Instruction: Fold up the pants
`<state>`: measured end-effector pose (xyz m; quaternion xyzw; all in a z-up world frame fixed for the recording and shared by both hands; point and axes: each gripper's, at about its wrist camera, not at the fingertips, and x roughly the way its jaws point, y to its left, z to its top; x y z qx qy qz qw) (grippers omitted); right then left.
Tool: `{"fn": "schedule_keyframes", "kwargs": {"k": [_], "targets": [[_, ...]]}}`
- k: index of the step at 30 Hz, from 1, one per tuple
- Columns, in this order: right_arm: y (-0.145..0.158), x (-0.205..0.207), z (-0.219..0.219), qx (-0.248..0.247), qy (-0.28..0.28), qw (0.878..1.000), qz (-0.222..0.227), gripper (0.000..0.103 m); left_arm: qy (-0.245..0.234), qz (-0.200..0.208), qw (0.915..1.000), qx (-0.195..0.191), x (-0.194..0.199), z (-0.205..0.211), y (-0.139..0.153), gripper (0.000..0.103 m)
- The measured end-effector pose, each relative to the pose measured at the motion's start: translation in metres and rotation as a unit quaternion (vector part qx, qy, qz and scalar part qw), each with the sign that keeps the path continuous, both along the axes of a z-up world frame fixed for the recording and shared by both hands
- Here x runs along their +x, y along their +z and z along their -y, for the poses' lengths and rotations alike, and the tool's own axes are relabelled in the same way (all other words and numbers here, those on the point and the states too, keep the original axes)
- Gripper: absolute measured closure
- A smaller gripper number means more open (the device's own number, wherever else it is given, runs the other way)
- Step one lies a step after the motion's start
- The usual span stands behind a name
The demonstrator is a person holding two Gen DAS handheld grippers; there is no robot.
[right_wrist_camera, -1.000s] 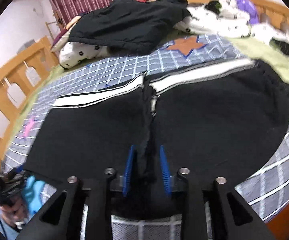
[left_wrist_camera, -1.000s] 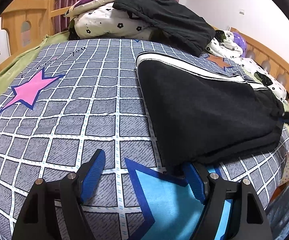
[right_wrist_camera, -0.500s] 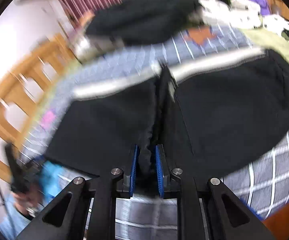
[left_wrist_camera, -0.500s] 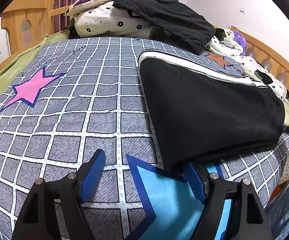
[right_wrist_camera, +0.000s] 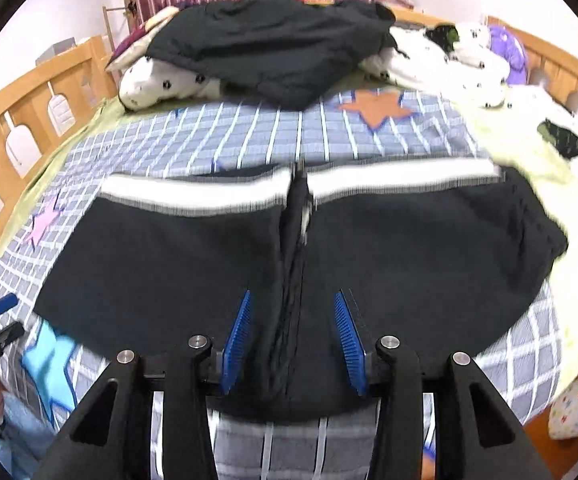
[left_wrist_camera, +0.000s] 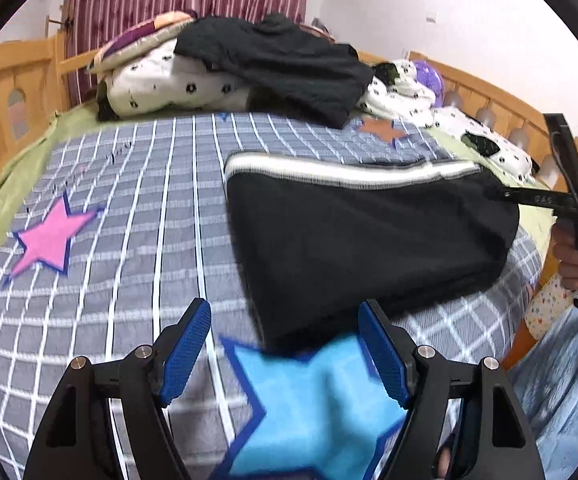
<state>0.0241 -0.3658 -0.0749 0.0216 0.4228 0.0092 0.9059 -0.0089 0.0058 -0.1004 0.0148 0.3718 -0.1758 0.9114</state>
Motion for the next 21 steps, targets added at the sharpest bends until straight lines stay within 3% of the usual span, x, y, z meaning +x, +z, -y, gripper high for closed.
{"fn": "schedule_keyframes", "kwargs": {"k": [2, 5, 8, 11, 14, 16, 17, 18, 21], "targets": [[0.0, 0.023, -0.003, -0.008, 0.012, 1.0, 0.011, 0.042, 0.032, -0.011, 0.9994, -0.003, 0.021, 0.004, 0.001, 0.028], [-0.018, 0.068, -0.004, -0.004, 0.021, 1.0, -0.005, 0.042, 0.056, -0.042, 0.9974, -0.017, 0.047, 0.006, -0.015, 0.029], [-0.048, 0.104, 0.007, 0.049, 0.024, 0.997, -0.045, 0.042, 0.049, -0.1, 0.9936, 0.019, 0.061, 0.013, -0.057, 0.027], [-0.079, 0.13, 0.012, 0.093, 0.041, 0.989, -0.106, 0.042, 0.048, -0.082, 0.9955, 0.003, 0.055, 0.009, -0.065, 0.025], [-0.068, 0.134, 0.004, 0.076, 0.085, 0.991, -0.068, 0.084, 0.045, -0.097, 0.9943, -0.01, 0.062, 0.006, -0.062, 0.023], [-0.047, 0.126, 0.017, 0.115, 0.088, 0.989, 0.003, 0.086, 0.044, -0.1, 0.9939, -0.014, 0.065, 0.006, -0.062, 0.023], [-0.043, 0.125, 0.021, 0.133, 0.088, 0.987, 0.016, 0.086, 0.045, -0.1, 0.9939, -0.013, 0.065, 0.008, -0.062, 0.023], [-0.044, 0.127, 0.023, 0.131, 0.085, 0.988, 0.011, 0.086, 0.045, -0.098, 0.9941, -0.006, 0.065, 0.012, -0.061, 0.023], [-0.081, 0.141, 0.005, 0.032, 0.097, 0.993, -0.054, 0.077, 0.045, -0.085, 0.9954, 0.002, 0.066, 0.019, -0.054, 0.024]]}}
